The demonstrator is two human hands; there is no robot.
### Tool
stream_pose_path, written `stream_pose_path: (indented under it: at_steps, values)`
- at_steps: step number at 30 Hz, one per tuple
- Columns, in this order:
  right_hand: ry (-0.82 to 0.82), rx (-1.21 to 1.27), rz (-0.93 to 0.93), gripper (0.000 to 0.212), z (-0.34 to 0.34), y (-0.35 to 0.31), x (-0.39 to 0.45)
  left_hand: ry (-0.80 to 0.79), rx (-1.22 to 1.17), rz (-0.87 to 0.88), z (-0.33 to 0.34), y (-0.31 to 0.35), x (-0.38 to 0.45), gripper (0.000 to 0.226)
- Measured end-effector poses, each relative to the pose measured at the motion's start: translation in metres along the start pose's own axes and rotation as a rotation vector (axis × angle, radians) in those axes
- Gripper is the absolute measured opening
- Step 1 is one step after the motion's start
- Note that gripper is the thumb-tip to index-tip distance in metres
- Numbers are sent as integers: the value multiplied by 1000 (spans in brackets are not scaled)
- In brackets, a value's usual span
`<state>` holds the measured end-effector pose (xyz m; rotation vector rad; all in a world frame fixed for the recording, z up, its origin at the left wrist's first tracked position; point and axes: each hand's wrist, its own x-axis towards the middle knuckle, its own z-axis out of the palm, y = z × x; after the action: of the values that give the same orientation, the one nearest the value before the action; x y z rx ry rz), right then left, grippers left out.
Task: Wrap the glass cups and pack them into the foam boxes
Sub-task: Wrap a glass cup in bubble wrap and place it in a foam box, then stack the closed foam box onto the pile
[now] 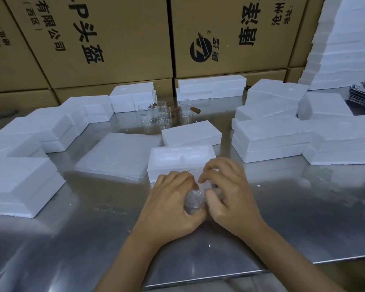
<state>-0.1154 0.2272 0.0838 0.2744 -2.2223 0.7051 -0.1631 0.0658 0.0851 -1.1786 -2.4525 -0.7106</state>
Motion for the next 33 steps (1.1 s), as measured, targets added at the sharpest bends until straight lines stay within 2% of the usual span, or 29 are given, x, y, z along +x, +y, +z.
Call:
stream_pose_path:
  at_steps: [4,6,8,11,15,17,19,21,24,33]
  values:
    - [89,173,214,33,-2,2,1,59,-103,-65,7,1,0,25]
    - [163,245,298,34,-2,6,-1,172,-103,-53,7,0,0,29]
    - [232,286,387,28,-3,10,-1,349,-129,-15,1,-3,4,26]
    - [209,272,476,26,-1,15,2,497,-143,-75,-18,-17,23,24]
    - [131,184,476,34,2,18,5,457,-118,-262,-31,-43,56,27]
    - [125,157,495,36,3,20,5,411,-178,-337,-24,-53,60,38]
    - [91,118,475,38,4,22,5,319,-226,-344,-13,-63,57,56]
    - [-24,47,391,44,5,24,6,215,-222,-322,-3,-70,53,66]
    - [-227,-77,341,51,11,29,4,131,-157,-294,2,-74,49,58]
    - [-245,-95,353,47,10,30,2,139,-26,-394,4,-70,48,52]
